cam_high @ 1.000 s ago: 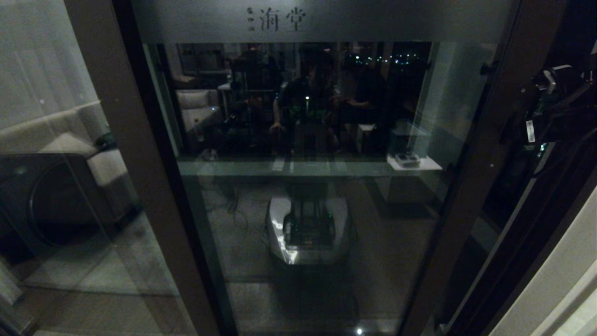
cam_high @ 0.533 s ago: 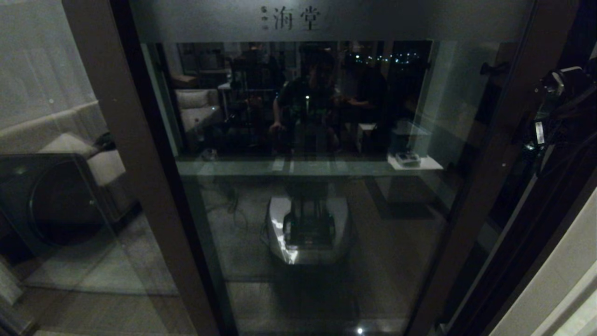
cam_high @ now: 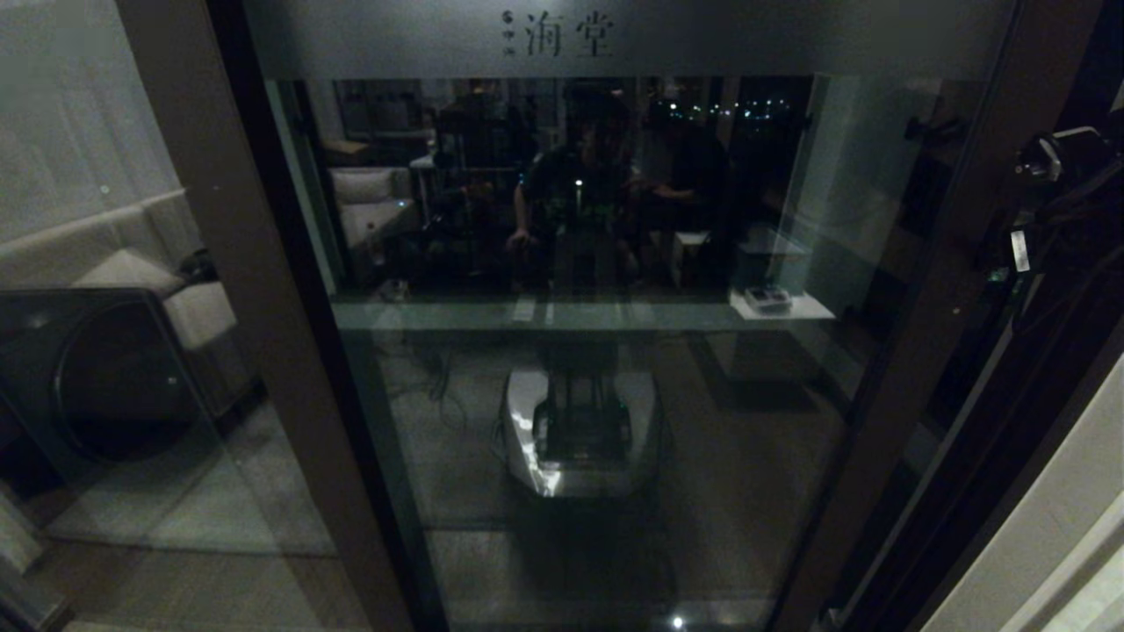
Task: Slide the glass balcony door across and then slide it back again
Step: Close the slid door
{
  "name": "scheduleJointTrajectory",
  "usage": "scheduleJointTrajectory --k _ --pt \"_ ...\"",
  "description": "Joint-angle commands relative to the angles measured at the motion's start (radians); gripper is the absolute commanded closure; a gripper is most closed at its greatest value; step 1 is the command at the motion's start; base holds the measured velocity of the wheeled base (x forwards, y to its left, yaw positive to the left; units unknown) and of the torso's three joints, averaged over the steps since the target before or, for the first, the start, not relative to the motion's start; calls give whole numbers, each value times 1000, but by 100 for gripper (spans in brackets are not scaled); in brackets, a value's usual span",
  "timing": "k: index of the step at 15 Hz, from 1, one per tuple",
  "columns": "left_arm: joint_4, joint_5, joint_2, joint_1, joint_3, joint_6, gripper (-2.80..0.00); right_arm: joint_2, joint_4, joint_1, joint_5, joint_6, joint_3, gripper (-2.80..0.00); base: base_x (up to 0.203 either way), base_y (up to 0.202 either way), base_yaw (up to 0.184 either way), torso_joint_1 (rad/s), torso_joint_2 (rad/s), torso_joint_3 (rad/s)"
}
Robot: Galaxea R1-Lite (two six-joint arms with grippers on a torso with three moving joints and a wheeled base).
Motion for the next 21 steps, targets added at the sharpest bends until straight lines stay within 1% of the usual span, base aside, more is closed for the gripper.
scheduleJointTrajectory --k 1,21 --pt "0 0 0 0 2 1 0 -1 -4 -6 -5 -2 -1 -280 0 0 0 0 0 0" --pt "0 0 0 0 2 1 0 12 -3 -70 -4 -2 -15 -280 0 0 0 0 0 0"
